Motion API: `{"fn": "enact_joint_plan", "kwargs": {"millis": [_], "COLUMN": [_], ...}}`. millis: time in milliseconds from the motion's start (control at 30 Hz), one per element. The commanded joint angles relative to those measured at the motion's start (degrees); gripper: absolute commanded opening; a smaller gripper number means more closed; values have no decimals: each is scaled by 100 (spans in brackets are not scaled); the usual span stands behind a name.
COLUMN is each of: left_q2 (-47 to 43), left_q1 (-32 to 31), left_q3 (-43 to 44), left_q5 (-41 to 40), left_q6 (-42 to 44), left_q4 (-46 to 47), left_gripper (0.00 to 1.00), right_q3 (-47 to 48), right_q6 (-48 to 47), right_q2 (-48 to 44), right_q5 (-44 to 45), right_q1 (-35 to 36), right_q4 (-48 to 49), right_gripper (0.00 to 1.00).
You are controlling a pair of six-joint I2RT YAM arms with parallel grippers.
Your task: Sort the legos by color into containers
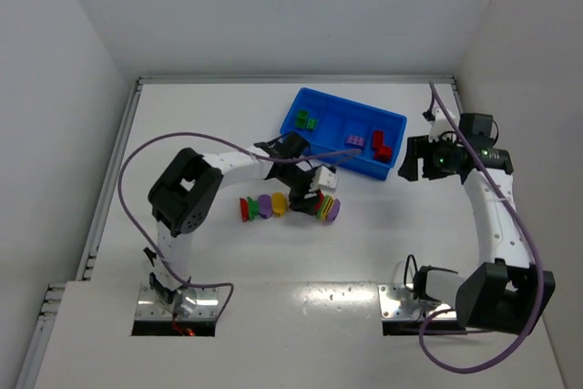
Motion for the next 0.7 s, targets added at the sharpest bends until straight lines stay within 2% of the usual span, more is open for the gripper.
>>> {"fn": "enact_joint_plan", "kwargs": {"millis": [0,167,267,333,467,667], "left_q2": [-822,-1552,-1781,-1948,-2158,-2405], "left_q1": [253,307,228,157,96,-71], "left_q3": [-335,-1011,-1013,-1013,-1118,-1224], "left_q5": [-262,-1271,-1912,-1977,-2380,-2381], "left_q6": [-1970,-2915,-3030,-3082,-3135,-3013], "left_q4": [1511,2848,2946,2999,3122,3201], "left_gripper": [23,23,23,23,23,23], "right_q3": [142,89,89,141,334,668], "right_q6": [53,378,659,877,1029,1012], "right_q2": [118,556,934,1241,1611,2006], "right_q5": [-1314,-2783,-3503,-3951,-4480,-4762], "right_q1": [35,35,35,87,236,544], "right_q4": [108,309,520,652,916,969], "right_gripper": [72,72,72,72,72,71]}}
